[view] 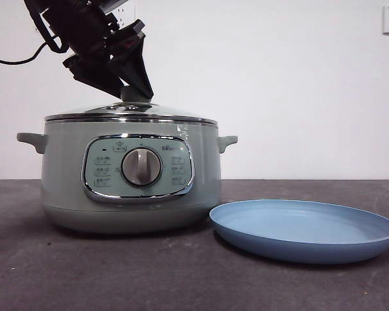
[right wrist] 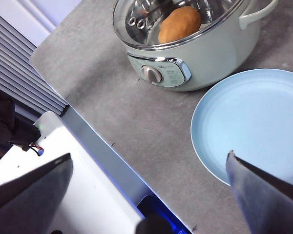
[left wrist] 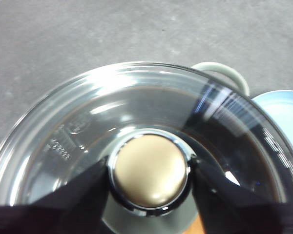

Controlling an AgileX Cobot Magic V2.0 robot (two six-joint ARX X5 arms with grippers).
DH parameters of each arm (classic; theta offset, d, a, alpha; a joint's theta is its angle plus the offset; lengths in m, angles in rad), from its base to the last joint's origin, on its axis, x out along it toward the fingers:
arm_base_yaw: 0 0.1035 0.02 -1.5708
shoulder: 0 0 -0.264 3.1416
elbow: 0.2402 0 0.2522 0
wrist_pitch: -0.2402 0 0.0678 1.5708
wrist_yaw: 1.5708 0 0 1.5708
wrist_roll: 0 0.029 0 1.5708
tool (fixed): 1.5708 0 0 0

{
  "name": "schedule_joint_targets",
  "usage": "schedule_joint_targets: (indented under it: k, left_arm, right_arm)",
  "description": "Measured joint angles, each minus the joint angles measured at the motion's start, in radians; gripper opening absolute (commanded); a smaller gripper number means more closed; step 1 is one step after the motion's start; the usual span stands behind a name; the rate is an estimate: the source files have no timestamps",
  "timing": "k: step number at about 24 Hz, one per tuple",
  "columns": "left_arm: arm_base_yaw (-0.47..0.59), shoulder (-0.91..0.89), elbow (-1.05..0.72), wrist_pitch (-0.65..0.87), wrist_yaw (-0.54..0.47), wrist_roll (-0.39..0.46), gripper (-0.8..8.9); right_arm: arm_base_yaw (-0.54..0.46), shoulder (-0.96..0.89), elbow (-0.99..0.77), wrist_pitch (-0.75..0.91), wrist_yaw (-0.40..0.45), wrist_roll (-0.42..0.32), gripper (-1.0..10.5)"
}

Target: Take the potato out from the steamer,put the potato on the plate,close the lid

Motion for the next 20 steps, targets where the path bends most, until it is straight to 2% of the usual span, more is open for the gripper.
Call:
schedule_joint_targets:
  k: [2,3,13,20]
  left_arm:
    - [0.0,0.0,0.0,0.0,0.0,0.003,0.08]
    - [0.0,0.0,0.0,0.0,0.0,0.003,-0.1]
    - [0.0,-0.017,-0.001,-0.002,-0.006,-0.01,-0.09]
    - [0.008,-0.186,-0.002,-0.035,-0.012,-0.058,-0.09]
  right_arm:
    - [0.0,0.0,0.0,0.0,0.0,0.0,6.3]
    - [0.0,0.0,0.0,0.0,0.0,0.0,6.3]
    - [0.0,0.001,0.0,0.027,0.0,0.008,6.3]
    - [0.0,0.041,0.0,0.074,0.0,0.037,6.3]
